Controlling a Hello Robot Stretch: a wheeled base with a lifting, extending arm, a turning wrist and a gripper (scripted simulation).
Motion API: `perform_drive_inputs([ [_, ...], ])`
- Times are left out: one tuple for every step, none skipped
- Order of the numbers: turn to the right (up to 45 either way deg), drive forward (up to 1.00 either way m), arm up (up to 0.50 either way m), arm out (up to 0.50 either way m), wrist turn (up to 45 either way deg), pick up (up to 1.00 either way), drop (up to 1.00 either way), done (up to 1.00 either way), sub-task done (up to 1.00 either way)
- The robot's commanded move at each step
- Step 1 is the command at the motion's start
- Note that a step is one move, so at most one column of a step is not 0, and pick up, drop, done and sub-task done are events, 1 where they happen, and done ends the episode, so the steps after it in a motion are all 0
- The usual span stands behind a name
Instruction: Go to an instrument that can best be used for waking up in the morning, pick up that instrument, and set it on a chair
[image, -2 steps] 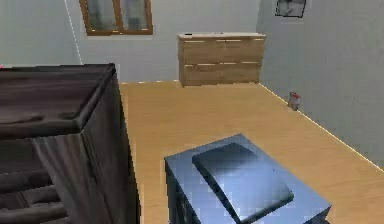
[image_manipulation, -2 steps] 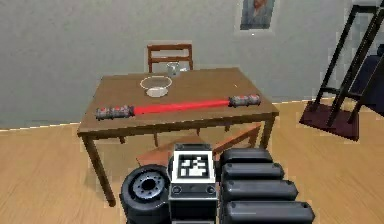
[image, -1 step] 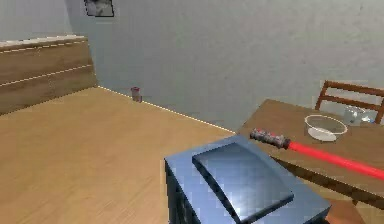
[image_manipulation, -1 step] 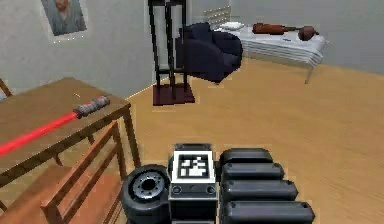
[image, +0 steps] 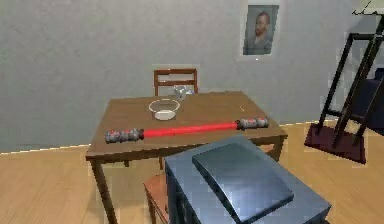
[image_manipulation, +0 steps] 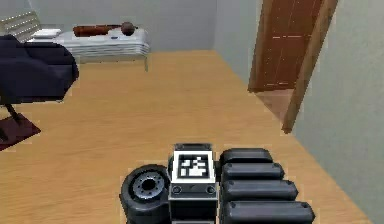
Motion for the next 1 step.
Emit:
perform_drive_inputs([
  [45.0,0.00,0.00,0.00,0.0,0.00,0.00,0.00,0.00],
])
